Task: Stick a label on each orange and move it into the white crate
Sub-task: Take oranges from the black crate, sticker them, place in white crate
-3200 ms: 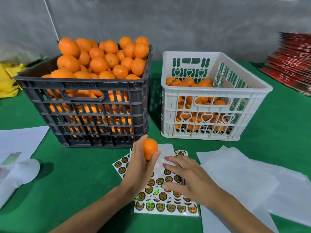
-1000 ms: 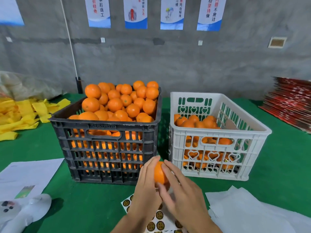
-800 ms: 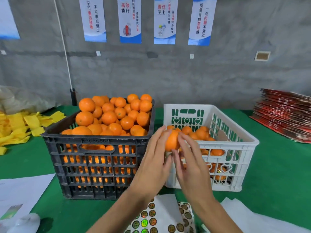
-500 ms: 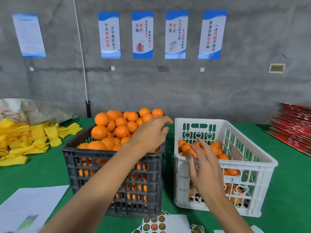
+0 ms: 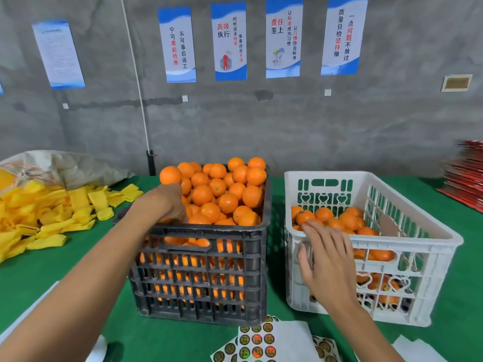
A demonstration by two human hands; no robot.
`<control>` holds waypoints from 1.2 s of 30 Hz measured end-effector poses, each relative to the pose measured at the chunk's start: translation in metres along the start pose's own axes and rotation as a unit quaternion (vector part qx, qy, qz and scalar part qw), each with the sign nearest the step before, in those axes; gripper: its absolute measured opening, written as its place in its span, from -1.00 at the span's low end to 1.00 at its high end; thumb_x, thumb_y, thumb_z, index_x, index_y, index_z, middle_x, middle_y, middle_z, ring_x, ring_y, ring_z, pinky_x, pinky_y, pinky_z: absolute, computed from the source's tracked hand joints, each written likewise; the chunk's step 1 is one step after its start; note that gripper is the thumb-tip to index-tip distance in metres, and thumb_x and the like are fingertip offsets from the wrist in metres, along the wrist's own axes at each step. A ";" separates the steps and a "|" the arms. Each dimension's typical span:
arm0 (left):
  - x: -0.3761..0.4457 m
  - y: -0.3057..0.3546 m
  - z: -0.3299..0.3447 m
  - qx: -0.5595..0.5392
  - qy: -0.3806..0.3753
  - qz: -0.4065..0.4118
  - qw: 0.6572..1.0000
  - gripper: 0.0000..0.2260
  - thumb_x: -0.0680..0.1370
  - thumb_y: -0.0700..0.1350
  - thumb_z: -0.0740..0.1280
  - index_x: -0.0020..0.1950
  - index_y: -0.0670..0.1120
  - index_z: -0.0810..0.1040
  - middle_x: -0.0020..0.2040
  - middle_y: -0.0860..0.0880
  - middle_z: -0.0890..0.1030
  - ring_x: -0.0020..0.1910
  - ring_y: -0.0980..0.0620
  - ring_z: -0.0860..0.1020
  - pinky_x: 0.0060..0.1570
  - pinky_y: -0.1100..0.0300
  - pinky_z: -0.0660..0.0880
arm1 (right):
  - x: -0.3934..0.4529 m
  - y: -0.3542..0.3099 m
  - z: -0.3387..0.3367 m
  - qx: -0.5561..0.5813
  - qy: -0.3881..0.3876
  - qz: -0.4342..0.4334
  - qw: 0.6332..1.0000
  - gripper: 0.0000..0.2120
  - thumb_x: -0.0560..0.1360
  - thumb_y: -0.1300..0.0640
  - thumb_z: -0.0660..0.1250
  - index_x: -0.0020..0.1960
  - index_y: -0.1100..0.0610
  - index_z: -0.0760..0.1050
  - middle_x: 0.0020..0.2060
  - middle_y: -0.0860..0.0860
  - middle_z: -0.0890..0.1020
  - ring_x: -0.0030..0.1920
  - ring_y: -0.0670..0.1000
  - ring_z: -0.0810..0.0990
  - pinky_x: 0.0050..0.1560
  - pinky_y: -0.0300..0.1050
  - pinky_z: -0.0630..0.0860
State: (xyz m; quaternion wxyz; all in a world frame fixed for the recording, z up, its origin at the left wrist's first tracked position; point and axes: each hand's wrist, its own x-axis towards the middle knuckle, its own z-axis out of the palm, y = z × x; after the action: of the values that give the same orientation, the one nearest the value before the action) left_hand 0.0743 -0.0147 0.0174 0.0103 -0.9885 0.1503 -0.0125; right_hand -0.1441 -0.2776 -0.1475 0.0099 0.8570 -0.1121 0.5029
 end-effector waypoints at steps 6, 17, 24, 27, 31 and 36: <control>-0.070 0.072 0.021 -0.456 0.252 0.243 0.818 -0.52 0.41 0.20 0.61 0.28 0.11 0.65 0.10 0.20 0.67 0.07 0.34 0.60 -0.02 0.44 0.46 | 0.008 -0.032 -0.026 0.204 -0.057 0.030 0.977 -0.35 0.61 -0.07 0.38 0.58 0.15 0.27 0.48 0.00 0.45 0.46 -0.02 0.43 0.49 -0.13 0.30; -0.170 0.147 0.168 -0.632 0.026 0.345 0.693 -0.43 0.53 -0.14 0.55 0.49 0.12 0.48 0.46 0.13 0.46 0.39 0.06 0.53 0.15 0.19 0.62 | -0.068 -0.023 -0.056 0.290 -0.191 0.063 0.936 -0.17 0.54 -0.27 0.35 0.65 0.00 0.07 0.55 -0.07 0.31 0.46 -0.10 0.37 0.38 -0.08 0.48; -0.193 0.140 0.261 -0.583 -0.024 0.241 0.775 -0.46 0.57 0.03 0.51 0.39 0.41 0.32 0.37 0.30 0.38 0.22 0.38 0.48 0.03 0.45 0.51 | -0.139 -0.009 -0.054 0.265 -0.382 0.084 0.881 -0.38 0.60 -0.27 0.28 0.58 -0.16 0.19 0.42 -0.20 0.46 0.29 -0.23 0.46 0.30 -0.10 0.50; -0.196 0.133 0.275 -0.630 -0.035 0.195 0.751 -0.50 0.59 0.12 0.47 0.44 0.37 0.33 0.35 0.26 0.41 0.20 0.25 0.55 0.04 0.35 0.54 | -0.159 -0.008 -0.059 0.235 -0.442 0.036 0.865 -0.39 0.59 -0.40 0.19 0.56 -0.17 0.28 0.46 -0.29 0.38 0.42 -0.25 0.33 0.43 -0.12 0.36; -0.197 0.132 0.277 -0.700 -0.050 0.136 0.699 -0.51 0.59 0.22 0.42 0.48 0.29 0.35 0.19 0.22 0.50 -0.03 0.19 0.61 -0.08 0.29 0.56 | -0.168 -0.003 -0.059 0.190 -0.467 0.000 0.864 -0.22 0.54 -0.47 0.17 0.61 -0.05 0.27 0.60 -0.28 0.13 0.58 -0.25 0.04 0.59 -0.22 -0.02; -0.197 0.131 0.282 -0.717 -0.030 0.129 0.685 -0.45 0.55 0.26 0.42 0.49 0.21 0.37 0.17 0.27 0.52 0.09 0.13 0.61 0.05 0.31 0.56 | -0.165 -0.008 -0.059 0.220 -0.429 0.016 0.876 -0.36 0.54 -0.39 0.23 0.45 -0.01 0.53 0.48 -0.24 0.40 0.47 -0.21 0.30 0.51 -0.18 0.26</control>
State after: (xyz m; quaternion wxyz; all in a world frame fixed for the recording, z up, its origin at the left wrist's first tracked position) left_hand -0.1445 -0.0767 -0.2714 -0.6952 -0.6651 0.2394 0.1304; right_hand -0.2703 -0.2322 -0.2606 -0.2363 0.9667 -0.0059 0.0983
